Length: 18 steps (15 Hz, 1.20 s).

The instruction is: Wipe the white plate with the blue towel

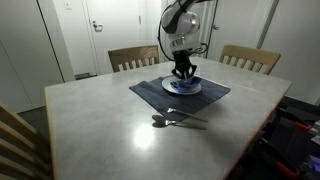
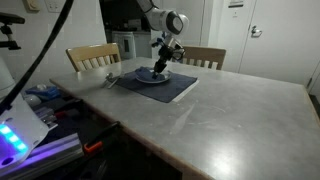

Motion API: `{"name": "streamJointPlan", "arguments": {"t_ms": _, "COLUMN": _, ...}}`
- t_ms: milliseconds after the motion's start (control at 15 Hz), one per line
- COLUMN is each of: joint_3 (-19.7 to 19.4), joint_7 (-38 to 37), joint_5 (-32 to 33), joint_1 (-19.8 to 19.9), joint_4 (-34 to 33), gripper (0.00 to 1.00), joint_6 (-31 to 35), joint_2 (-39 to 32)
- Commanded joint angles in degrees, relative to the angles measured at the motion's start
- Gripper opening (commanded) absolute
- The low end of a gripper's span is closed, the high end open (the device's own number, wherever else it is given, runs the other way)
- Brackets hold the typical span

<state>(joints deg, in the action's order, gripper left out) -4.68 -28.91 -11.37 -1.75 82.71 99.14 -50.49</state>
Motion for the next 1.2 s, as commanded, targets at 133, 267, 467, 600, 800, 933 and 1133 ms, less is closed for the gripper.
{"name": "streamJointPlan", "arguments": {"t_ms": 133, "joint_3": -1.9, "joint_7": -8.1, "joint_5": 0.7, "joint_1": -2.1, "joint_4": 0.5, "gripper": 0.03, "joint_6": 11.7, "joint_2": 0.6}}
{"name": "streamJointPlan", "arguments": {"t_ms": 267, "joint_3": -0.1, "joint_7": -6.1, "joint_5": -0.5, "joint_1": -1.1, "joint_4": 0.2, "gripper": 0.03, "joint_6": 12.3, "joint_2": 0.8}}
{"name": "streamJointPlan", "arguments": {"t_ms": 467, "joint_3": 2.7, "joint_7": 0.9, "joint_5": -2.8, "joint_1": 0.6, "joint_4": 0.2, "gripper": 0.03, "joint_6": 11.1, "joint_2": 2.2}}
{"name": "streamJointPlan", "arguments": {"t_ms": 600, "joint_3": 2.6, "joint_7": 3.8, "joint_5": -2.2, "joint_1": -0.5, "joint_4": 1.8, "gripper": 0.03, "joint_6": 13.9, "joint_2": 4.8}}
{"name": "streamJointPlan", "arguments": {"t_ms": 800, "joint_3": 3.1, "joint_7": 8.2, "joint_5": 0.4, "joint_1": -2.4, "joint_4": 2.9, "gripper": 0.03, "joint_6": 17.8, "joint_2": 8.4}}
{"name": "streamJointPlan", "arguments": {"t_ms": 933, "joint_3": 4.7, "joint_7": 11.8, "joint_5": 1.5, "joint_1": -2.9, "joint_4": 2.1, "gripper": 0.03, "joint_6": 17.3, "joint_2": 10.0}}
{"name": "streamJointPlan", "arguments": {"t_ms": 1133, "joint_3": 7.3, "joint_7": 16.7, "joint_5": 2.8, "joint_1": -4.6, "joint_4": 0.8, "gripper": 0.03, "joint_6": 16.8, "joint_2": 10.8}}
